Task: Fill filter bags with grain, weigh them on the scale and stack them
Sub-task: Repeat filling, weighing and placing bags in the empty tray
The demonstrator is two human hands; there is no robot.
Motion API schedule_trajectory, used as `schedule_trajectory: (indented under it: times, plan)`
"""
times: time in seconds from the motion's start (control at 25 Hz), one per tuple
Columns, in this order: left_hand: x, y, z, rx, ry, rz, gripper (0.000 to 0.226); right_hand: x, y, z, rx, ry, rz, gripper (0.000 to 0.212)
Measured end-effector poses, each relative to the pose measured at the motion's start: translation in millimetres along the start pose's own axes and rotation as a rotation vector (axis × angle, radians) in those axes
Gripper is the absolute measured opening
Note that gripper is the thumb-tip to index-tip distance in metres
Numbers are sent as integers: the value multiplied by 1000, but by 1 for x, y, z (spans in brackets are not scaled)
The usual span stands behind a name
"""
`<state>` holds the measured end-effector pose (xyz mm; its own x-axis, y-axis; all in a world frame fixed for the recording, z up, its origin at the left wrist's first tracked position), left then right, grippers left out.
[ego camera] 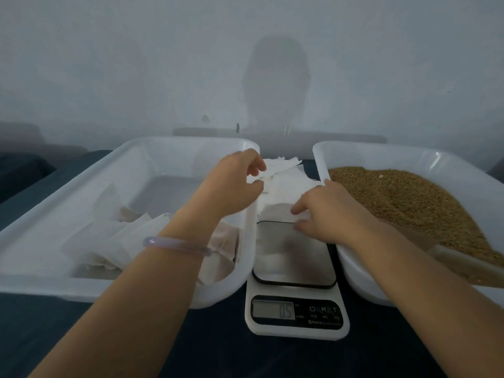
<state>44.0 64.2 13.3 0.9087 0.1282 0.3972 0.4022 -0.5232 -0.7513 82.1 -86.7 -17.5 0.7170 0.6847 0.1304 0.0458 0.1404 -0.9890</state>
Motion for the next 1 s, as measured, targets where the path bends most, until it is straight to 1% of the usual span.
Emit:
schedule_trajectory:
  times: [0.04, 0.08, 0.12, 0.16, 0.2, 0.24, 0.32, 0.36, 0.4, 0.44, 0.48, 0.52, 0.64, 0.76, 0.84, 0.92, 1.0]
  plan:
    - [-1, 1, -3, -45, 28, -7, 17, -3, -11, -6, 167, 58, -163, 21]
    - [-1, 2, -6, -94, 45, -13, 15, -6, -19, -14, 338, 137, -286, 14]
    - [-2, 3, -8, -133, 50, -20, 13, -9, -25, -23, 501, 209, -377, 10]
    - [-3, 5, -9, -157, 40, -25, 12, -11, -27, -30, 630, 259, -437, 13]
    - [-3, 6, -9, -180, 9, -30, 13, -12, -28, -36, 740, 291, -471, 19]
    - [-3, 8, -6, -230, -46, -15, 20, -12, -29, -38, 841, 300, -493, 24]
    - [-5, 13, -5, -493, -161, 98, 44, -12, -31, -37, 994, 282, -507, 30]
    - [-5, 17, -8, -647, -183, 172, 50, -12, -31, -36, 1041, 274, -501, 32]
    - [-5, 21, -12, -775, -169, 236, 44, -12, -30, -36, 1071, 271, -496, 34]
    - [-3, 24, -13, -844, -153, 245, 30, -11, -29, -36, 1087, 278, -491, 37]
    - [-2, 24, -13, -875, -165, 209, 13, -10, -29, -37, 1093, 285, -482, 40]
    - [0, 22, -9, -867, -195, 142, 10, -9, -28, -37, 1100, 286, -465, 44]
    - [1, 19, 3, -827, -323, 14, 14, -8, -24, -36, 1104, 283, -441, 48]
    - [-1, 13, 12, -900, -398, -96, 18, -11, -29, -44, 1026, 350, -529, 33]
    - [-1, 7, 19, -822, -441, -218, 24, -5, -33, -48, 884, 361, -543, 21]
    - [-2, 4, 20, -728, -452, -275, 34, 14, -31, -41, 659, 305, -421, 16]
    - [-2, 6, 19, -700, -418, -266, 51, 34, -19, -32, 563, 267, -258, 20]
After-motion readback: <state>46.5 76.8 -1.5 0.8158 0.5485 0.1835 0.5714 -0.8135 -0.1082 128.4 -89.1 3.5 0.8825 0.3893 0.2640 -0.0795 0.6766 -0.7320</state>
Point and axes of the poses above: each hand's wrist, its own x-axis towards the middle knuckle, its own y-axis out of the palm, z = x × y, the point moved 6 cm from there along x, towards the middle knuckle, and after that the axes turned 2 degrees about -y, right-handed, at the moved point
